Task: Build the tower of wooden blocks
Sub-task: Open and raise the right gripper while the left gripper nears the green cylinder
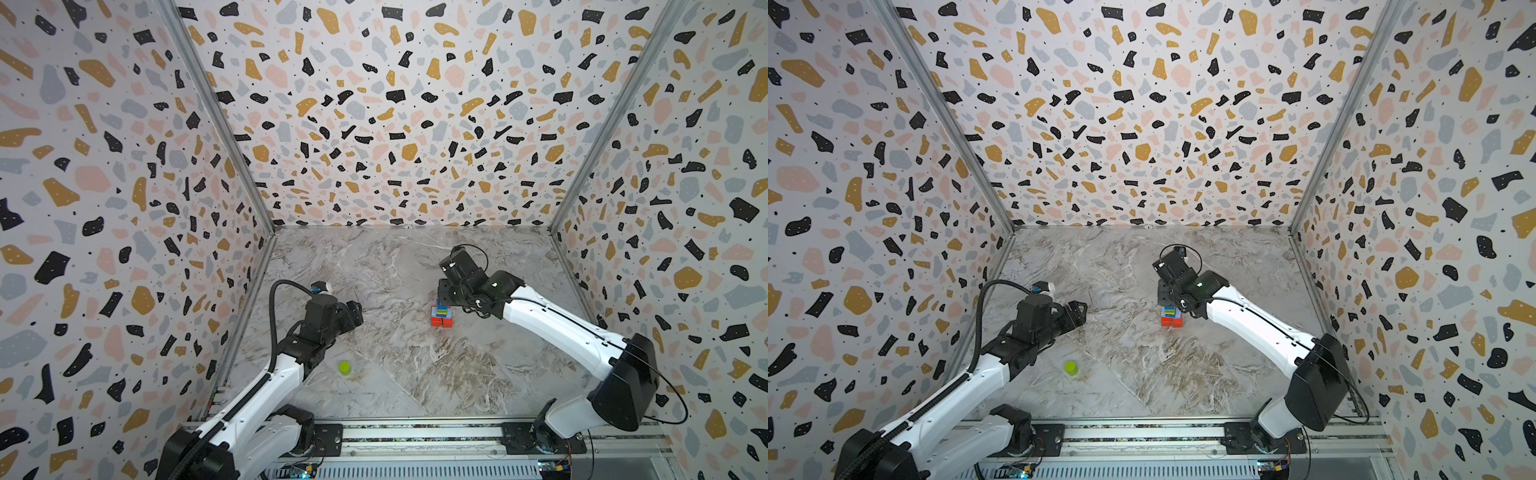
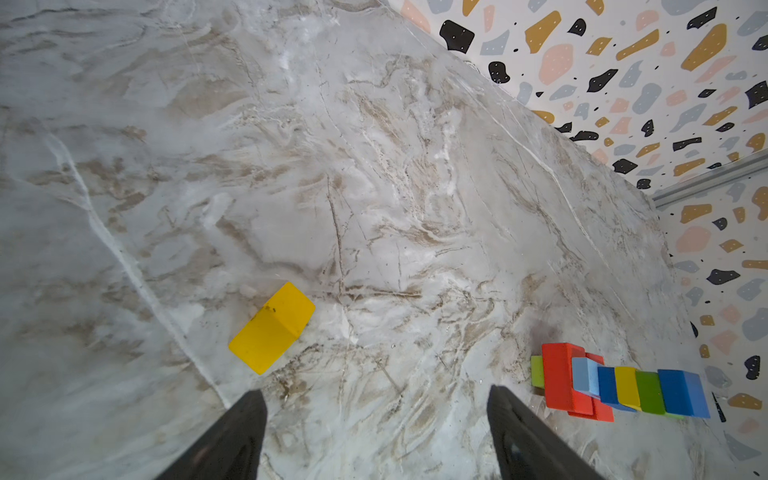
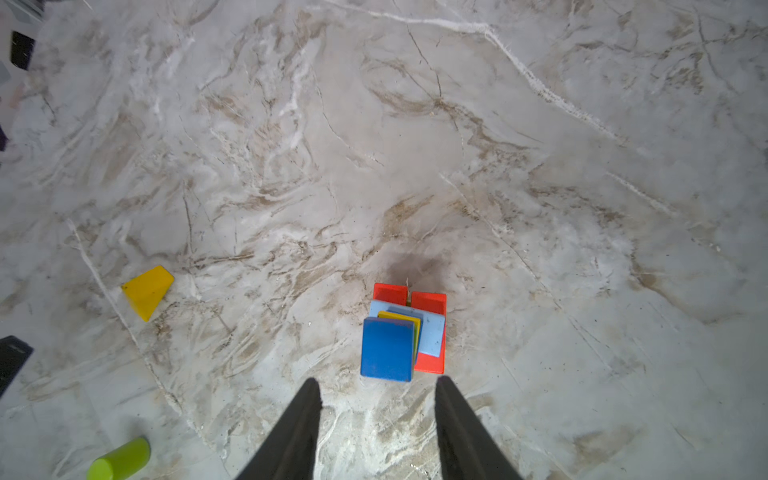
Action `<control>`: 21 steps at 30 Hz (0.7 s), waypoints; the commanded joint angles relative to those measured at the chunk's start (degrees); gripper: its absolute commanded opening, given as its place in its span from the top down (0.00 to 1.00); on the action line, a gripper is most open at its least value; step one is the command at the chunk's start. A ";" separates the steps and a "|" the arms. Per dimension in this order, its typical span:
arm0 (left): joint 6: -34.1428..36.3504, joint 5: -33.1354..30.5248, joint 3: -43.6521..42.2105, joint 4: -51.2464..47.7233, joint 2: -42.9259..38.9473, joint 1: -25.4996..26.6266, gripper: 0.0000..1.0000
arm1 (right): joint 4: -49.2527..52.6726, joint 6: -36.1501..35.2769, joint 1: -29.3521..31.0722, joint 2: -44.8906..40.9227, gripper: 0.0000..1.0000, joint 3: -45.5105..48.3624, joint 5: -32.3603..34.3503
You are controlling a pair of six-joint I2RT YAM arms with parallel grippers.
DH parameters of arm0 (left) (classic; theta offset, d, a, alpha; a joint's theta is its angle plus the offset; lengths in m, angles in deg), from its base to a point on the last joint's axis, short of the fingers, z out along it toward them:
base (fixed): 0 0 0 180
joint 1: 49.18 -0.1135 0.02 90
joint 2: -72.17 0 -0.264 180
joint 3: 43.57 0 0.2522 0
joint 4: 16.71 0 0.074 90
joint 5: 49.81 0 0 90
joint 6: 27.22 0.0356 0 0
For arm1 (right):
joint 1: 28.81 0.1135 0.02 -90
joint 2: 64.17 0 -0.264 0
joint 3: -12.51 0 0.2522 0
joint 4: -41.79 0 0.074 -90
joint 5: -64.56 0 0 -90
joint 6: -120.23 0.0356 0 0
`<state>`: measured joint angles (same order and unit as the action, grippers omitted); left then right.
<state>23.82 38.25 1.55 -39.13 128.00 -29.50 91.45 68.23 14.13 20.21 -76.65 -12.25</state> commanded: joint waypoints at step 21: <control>-6.57 -14.59 5.71 -30.44 -3.24 13.03 0.37 | -27.98 -14.13 -17.77 -12.31 0.43 20.62 -28.43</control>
<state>20.83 26.73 8.67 -67.79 124.31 -19.14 67.30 55.44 -3.05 9.87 -56.15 -36.88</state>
